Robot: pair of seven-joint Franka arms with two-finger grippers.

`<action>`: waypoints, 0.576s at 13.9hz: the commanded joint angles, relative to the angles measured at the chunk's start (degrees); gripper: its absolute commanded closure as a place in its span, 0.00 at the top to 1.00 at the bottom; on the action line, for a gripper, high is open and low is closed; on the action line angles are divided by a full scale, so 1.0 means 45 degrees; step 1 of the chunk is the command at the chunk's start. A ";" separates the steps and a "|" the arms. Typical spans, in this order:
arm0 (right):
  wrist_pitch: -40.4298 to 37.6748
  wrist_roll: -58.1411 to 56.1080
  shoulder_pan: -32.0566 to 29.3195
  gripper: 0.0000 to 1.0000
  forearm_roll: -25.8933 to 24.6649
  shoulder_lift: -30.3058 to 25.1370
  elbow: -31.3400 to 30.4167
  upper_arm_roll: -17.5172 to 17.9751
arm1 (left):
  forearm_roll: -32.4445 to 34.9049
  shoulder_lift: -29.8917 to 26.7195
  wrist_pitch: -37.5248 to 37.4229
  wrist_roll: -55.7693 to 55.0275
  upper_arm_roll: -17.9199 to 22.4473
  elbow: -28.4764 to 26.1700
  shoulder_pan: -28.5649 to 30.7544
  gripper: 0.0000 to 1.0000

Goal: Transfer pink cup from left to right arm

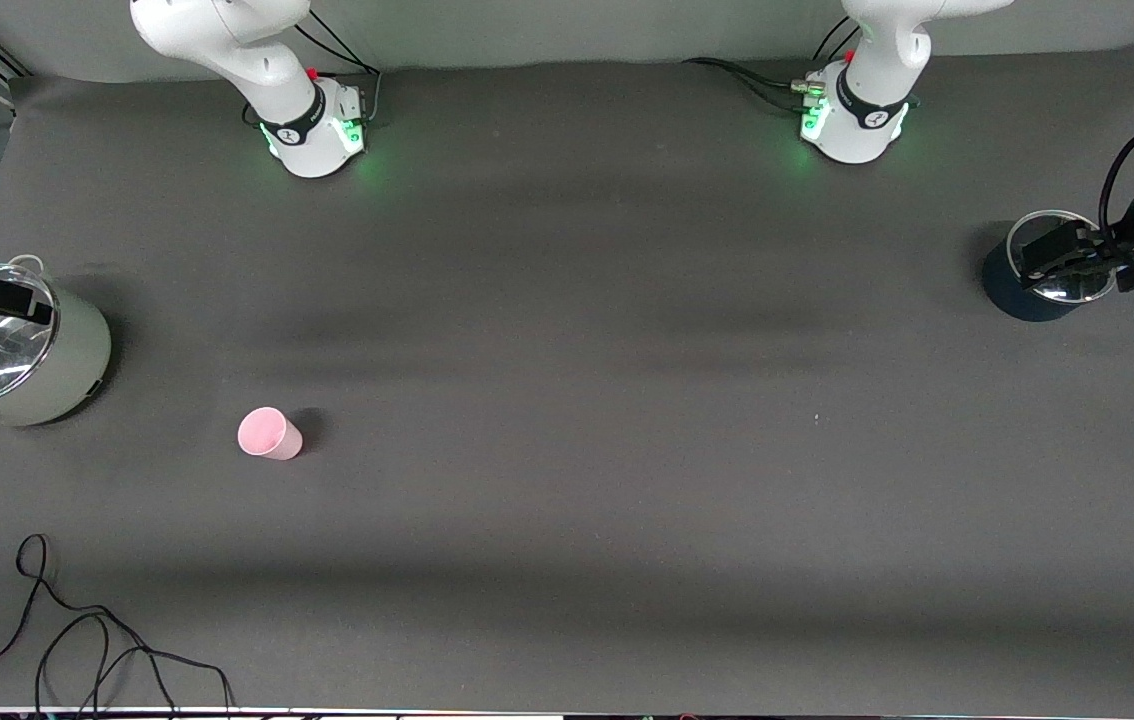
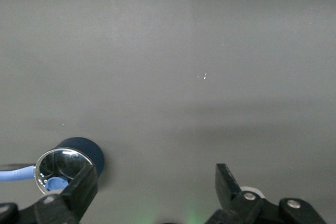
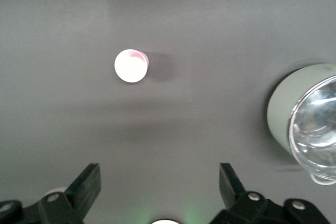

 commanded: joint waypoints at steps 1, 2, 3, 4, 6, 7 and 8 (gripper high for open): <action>-0.0239 0.0339 -0.1850 1.00 -0.0531 -0.0445 0.0067 0.2382 | -0.0161 -0.0323 0.0127 0.0186 0.0547 -0.0470 -0.0493 1.00; -0.0219 0.0417 -0.2223 1.00 -0.0551 -0.0582 -0.0010 0.2815 | -0.0161 -0.0303 0.0108 0.0342 0.0547 -0.0470 -0.0473 1.00; -0.0180 0.0514 -0.2556 1.00 -0.0551 -0.0660 -0.0108 0.3109 | -0.0161 -0.0284 0.0108 0.0401 0.0547 -0.0470 -0.0454 1.00; 0.0091 0.0534 -0.2772 1.00 -0.0551 -0.0990 -0.0515 0.3325 | -0.0161 -0.0245 0.0127 0.0441 0.0547 -0.0470 -0.0434 1.00; 0.1356 0.0535 -0.2852 1.00 -0.0551 -0.2062 -0.2189 0.3444 | -0.0161 -0.0225 0.0108 0.0499 0.0527 -0.0470 -0.0473 1.00; 0.1885 0.0515 -0.2852 1.00 -0.0551 -0.2512 -0.2953 0.3444 | -0.0142 -0.0225 0.0069 0.0654 0.0527 -0.0470 -0.0493 1.00; 0.2180 0.0515 -0.2794 1.00 -0.0551 -0.2671 -0.3366 0.3444 | -0.0161 -0.0206 0.0030 0.0811 0.0527 -0.0470 -0.0493 1.00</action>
